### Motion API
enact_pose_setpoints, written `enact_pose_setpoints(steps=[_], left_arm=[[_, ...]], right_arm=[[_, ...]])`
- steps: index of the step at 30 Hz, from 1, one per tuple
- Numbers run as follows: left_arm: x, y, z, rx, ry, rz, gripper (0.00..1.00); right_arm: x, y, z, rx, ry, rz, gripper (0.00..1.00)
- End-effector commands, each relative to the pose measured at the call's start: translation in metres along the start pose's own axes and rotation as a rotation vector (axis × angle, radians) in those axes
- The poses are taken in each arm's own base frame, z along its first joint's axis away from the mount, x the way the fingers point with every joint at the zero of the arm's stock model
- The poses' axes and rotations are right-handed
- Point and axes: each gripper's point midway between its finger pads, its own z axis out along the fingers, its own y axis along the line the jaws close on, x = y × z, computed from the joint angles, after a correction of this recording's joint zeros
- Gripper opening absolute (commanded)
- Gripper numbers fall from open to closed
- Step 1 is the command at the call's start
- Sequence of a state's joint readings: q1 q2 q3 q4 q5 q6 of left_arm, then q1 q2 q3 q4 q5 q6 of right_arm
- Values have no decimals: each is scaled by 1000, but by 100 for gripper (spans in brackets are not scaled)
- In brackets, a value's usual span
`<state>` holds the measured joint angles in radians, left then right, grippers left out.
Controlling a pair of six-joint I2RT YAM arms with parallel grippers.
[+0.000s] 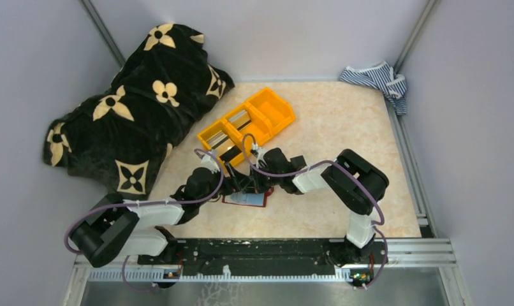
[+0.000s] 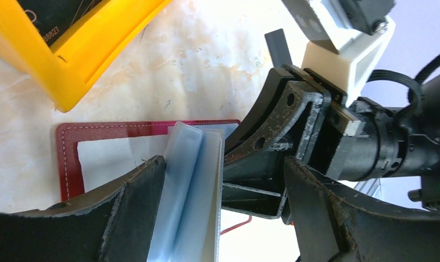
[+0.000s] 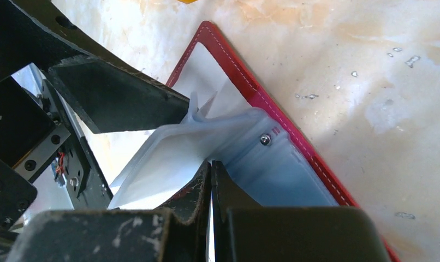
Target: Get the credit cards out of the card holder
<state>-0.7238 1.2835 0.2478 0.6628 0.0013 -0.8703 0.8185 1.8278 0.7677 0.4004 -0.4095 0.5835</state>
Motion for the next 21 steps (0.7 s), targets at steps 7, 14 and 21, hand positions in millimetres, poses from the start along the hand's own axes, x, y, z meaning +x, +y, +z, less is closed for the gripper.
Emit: enact_pose_setpoints(steps=[7, 14, 21], left_arm=[[-17, -28, -4, 126, -70, 2, 84], [-21, -36, -9, 154, -81, 5, 84], [-28, -39, -21, 151, -105, 22, 85]], right_arm=[[38, -44, -26, 186, 90, 58, 0], [42, -51, -30, 226, 93, 59, 0], [46, -53, -25, 216, 106, 71, 0]])
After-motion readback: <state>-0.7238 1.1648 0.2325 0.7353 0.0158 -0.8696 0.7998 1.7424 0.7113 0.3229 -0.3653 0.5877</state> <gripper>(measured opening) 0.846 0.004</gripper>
